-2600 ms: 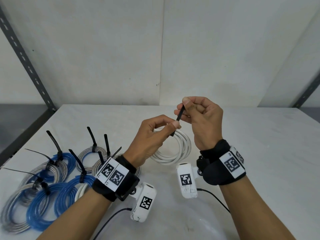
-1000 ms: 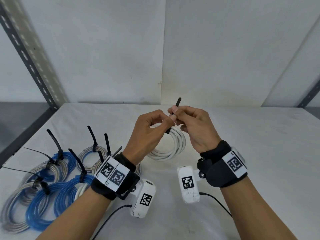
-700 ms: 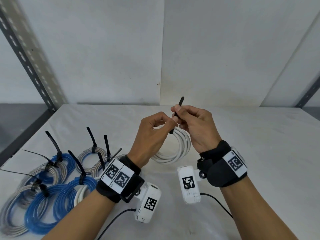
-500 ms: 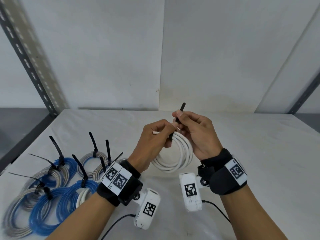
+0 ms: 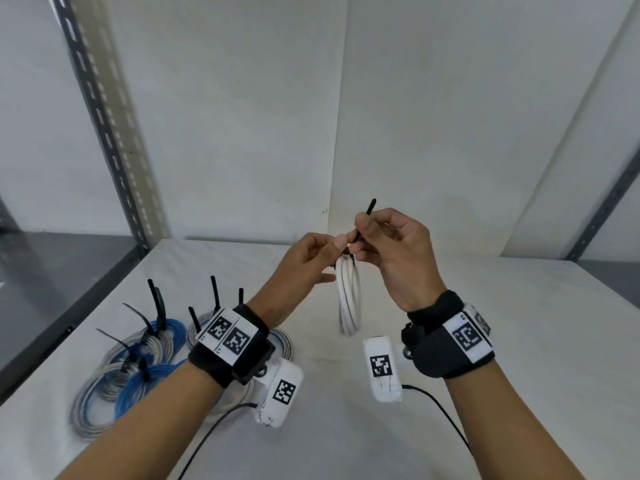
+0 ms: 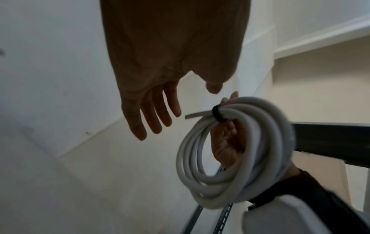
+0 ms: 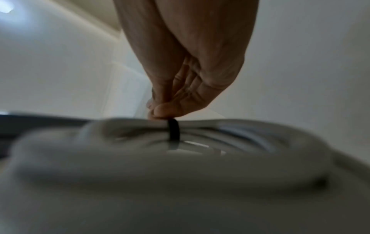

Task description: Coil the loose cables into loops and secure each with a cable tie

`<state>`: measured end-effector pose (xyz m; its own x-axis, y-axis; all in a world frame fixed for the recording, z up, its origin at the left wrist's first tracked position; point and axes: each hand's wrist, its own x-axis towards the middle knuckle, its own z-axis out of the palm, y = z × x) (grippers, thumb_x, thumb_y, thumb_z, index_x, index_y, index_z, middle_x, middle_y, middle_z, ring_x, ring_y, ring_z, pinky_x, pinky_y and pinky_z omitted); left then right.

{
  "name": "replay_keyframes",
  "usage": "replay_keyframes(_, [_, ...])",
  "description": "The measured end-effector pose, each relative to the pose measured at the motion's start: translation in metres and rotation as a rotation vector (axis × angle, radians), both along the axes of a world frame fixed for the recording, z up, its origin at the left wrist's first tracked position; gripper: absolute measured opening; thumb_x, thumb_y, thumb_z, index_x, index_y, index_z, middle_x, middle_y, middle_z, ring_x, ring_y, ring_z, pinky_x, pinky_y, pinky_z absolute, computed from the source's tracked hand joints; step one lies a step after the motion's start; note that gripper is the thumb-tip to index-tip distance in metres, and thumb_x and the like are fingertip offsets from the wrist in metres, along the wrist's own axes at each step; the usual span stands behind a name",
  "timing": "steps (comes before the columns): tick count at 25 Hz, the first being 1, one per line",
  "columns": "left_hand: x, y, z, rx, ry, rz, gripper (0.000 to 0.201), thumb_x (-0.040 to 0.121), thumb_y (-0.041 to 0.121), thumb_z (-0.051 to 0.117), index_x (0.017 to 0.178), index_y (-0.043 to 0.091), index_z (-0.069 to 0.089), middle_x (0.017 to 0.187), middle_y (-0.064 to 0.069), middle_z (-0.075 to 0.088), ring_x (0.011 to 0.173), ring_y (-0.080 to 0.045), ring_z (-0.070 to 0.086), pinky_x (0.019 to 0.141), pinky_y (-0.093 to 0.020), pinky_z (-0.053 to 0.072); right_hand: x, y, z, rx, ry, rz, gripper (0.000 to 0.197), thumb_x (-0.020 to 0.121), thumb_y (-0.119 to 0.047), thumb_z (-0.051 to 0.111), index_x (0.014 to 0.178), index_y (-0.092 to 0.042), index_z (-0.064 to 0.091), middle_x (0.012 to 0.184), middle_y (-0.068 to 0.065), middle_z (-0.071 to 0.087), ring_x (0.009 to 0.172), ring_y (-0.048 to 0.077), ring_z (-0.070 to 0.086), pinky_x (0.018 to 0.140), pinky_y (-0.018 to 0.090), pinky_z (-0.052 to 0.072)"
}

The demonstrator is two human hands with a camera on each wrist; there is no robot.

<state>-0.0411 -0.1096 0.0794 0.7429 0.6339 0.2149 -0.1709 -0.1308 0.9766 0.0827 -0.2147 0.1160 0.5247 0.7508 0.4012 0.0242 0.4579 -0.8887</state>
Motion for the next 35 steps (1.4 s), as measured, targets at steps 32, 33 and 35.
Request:
replay_keyframes(32, [-0.1, -0.001, -0.08, 0.762, 0.911, 0.18, 0.035, 0.091, 0.033, 0.074, 0.12, 0.016, 0.065, 0.108, 0.0, 0.068, 0.101, -0.021, 0.064, 0.089, -0.037, 0.052, -0.032, 0.022, -0.118, -1.101, -0.499, 0.334, 0.03, 0.088, -0.03, 0.079, 0.092, -0.005, 0.062, 0.085, 0.014, 0.069, 0.087, 0.042, 0.074, 0.083, 0.052, 0.062])
replay_keyframes(33, [-0.099, -0.002, -0.079, 0.768, 0.885, 0.198, 0.03, 0.092, 0.036, 0.071, 0.115, 0.018, 0.067, 0.102, 0.003, 0.069, 0.098, -0.019, 0.065, 0.087, -0.038, 0.053, -0.03, 0.023, -0.119, -1.098, -0.524, 0.328, 0.031, 0.088, -0.033, 0.079, 0.093, -0.006, 0.064, 0.089, 0.014, 0.069, 0.086, 0.038, 0.074, 0.08, 0.049, 0.063])
replay_keyframes(35, [-0.091, -0.009, -0.067, 0.783, 0.833, 0.238, 0.02, 0.093, 0.039, 0.068, 0.104, 0.023, 0.07, 0.092, 0.009, 0.069, 0.089, -0.015, 0.066, 0.081, -0.036, 0.055, -0.027, 0.024, -0.118, -1.118, -0.59, 0.309, 0.034, 0.088, -0.038, 0.077, 0.096, -0.008, 0.065, 0.094, 0.014, 0.069, 0.083, 0.028, 0.071, 0.072, 0.041, 0.064])
